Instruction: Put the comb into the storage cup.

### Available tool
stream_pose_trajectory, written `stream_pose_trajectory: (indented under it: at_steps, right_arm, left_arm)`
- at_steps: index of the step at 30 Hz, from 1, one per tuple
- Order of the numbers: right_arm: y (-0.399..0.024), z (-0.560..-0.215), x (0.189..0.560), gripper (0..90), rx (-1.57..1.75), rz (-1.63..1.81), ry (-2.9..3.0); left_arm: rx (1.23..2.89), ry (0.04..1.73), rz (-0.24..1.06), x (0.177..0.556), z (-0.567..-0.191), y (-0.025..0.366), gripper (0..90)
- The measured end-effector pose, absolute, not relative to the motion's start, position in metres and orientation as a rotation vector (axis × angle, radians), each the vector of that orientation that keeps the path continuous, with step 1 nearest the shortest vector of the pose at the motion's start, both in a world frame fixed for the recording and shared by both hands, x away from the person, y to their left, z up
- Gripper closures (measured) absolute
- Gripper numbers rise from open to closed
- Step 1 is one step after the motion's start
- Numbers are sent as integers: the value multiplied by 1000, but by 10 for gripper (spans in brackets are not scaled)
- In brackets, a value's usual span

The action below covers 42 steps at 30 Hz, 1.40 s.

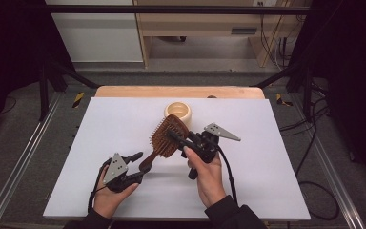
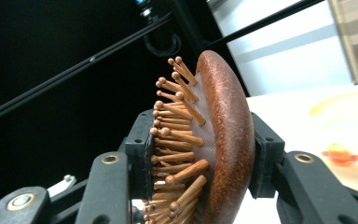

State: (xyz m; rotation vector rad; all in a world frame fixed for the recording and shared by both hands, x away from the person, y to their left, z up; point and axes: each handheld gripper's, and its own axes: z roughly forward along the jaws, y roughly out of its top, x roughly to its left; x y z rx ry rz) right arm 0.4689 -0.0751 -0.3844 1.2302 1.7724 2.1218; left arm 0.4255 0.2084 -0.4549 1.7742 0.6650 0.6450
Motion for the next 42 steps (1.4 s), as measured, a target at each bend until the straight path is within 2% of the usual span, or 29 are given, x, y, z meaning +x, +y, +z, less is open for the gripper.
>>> stream_pose_trajectory:
  at_steps: [2, 5, 11, 23, 42]
  right_arm:
    - [-82, -383, 471, 532, 1249, 2118, 1742]
    - [-90, -380, 475, 532, 1275, 2124, 1699]
    - [-103, -376, 480, 529, 1298, 2116, 1659]
    - [-129, -372, 485, 527, 1339, 2091, 1603]
    - [-145, -372, 486, 525, 1351, 2080, 1565]
  left_arm:
    - [1733, 727, 697, 427, -454, 210, 301]
    - [1709, 814, 732, 432, -456, 212, 177]
    - [1691, 882, 698, 438, -460, 222, 65]
    - [1684, 949, 649, 446, -467, 234, 44]
    - [1677, 974, 635, 448, -469, 238, 44]
